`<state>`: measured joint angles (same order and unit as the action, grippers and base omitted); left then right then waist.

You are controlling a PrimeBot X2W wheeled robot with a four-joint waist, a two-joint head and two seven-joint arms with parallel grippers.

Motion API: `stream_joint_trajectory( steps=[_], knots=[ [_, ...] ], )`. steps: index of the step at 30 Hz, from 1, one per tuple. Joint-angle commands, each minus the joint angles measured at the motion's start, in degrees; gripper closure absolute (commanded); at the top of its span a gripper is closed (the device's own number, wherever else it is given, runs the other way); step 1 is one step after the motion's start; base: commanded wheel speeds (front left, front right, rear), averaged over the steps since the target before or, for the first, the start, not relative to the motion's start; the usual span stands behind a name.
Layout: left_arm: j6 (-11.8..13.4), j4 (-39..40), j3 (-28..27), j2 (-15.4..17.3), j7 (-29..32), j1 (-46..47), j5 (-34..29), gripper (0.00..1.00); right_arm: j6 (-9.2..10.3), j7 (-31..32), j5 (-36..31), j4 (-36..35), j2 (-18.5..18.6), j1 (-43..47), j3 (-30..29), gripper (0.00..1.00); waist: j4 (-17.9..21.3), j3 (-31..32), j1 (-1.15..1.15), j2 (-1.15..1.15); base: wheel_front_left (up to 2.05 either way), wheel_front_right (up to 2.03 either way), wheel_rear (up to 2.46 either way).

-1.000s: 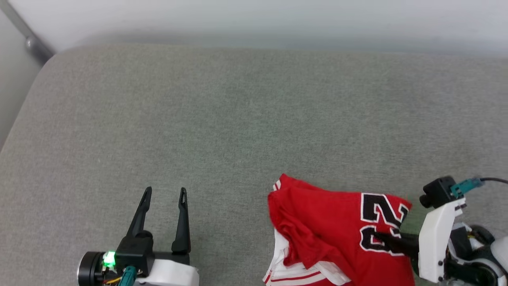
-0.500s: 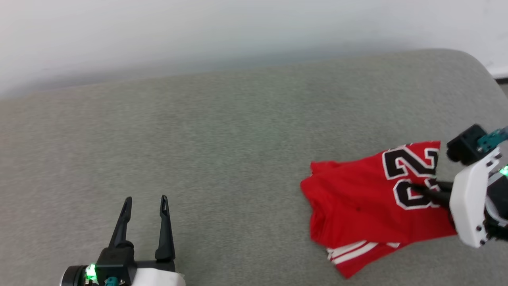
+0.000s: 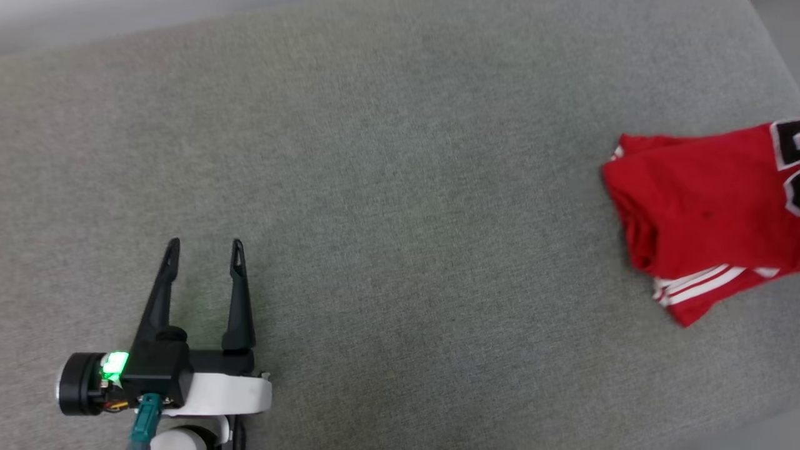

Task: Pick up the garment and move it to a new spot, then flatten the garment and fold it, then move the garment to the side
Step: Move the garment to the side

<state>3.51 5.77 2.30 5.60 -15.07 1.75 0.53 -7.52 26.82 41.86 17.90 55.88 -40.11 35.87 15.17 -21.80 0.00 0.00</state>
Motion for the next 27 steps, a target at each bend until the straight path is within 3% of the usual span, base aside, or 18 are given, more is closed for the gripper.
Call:
stream_joint_trajectory(
  steps=[1, 11, 16, 17, 18, 19, 20, 24, 27],
  knots=[
    [-0.04, 0.49, -0.34, 0.56, -0.12, 1.1, -0.38, 0.0, 0.06, -1.09, -0.66, 1.78, -0.29, -1.42, -0.96, 1.0, 0.76, -3.29, 0.0, 0.0, 0.0, 0.0, 0.0],
    [0.21, 3.01, -0.32, 1.4, -0.12, 4.26, -0.44, 0.0, 0.06, -7.22, -4.25, 16.15, -1.74, -4.86, -9.14, 1.0, -1.26, -9.01, 0.0, 0.0, 0.0, 0.0, 0.0],
    [0.48, 2.83, -0.37, 1.23, -0.12, 4.58, 0.02, 0.0, 0.06, -9.12, -8.32, 19.41, -2.35, -4.28, -9.69, 1.0, -1.9, -8.88, 0.0, 0.0, 0.0, 0.0, 0.0],
    [0.6, 2.58, -0.38, 1.14, -0.12, 4.48, 0.1, 0.0, 0.06, -9.37, -8.47, 20.35, -3.34, -4.34, -10.36, 0.85, -1.97, -8.48, 0.0, 0.0, 0.0, 0.0, 0.0],
    [0.62, 2.43, -0.41, 1.03, -0.12, 4.32, 0.12, 0.0, 0.06, -9.64, -8.84, 20.88, -4.18, -4.4, -10.75, 0.33, -2.03, -8.05, 0.0, 0.0, 0.0, 0.0, 0.0],
    [0.74, 2.25, -0.38, 0.91, -0.12, 4.13, 0.17, 0.0, 0.06, -9.86, -9.44, 21.51, -4.76, -4.38, -11.04, 0.07, -2.14, -7.43, 0.0, 0.0, 0.0, 0.0, 0.0],
    [0.84, 2.07, -0.3, 0.75, -0.12, 3.91, 0.26, 0.0, 0.06, -9.96, -10.07, 22.34, -5.24, -4.23, -11.26, 0.0, -2.33, -6.69, 0.0, 0.0, 0.0, 0.0, 0.0],
    [1.28, 1.42, 0.04, 0.04, -0.12, 2.61, 0.74, 0.0, 0.06, -11.64, -13.24, 24.27, -5.81, -3.69, -12.1, 0.0, -3.42, -2.56, 0.0, 0.0, 0.0, 0.0, 0.0],
    [1.52, 0.92, 0.35, -0.38, -0.12, 1.12, 1.06, 0.0, 0.06, -16.24, -17.13, 24.24, -5.93, -3.81, -13.45, 0.0, -4.62, 1.13, 0.0, 0.0, 0.0, 0.0, 0.0]
  ],
)
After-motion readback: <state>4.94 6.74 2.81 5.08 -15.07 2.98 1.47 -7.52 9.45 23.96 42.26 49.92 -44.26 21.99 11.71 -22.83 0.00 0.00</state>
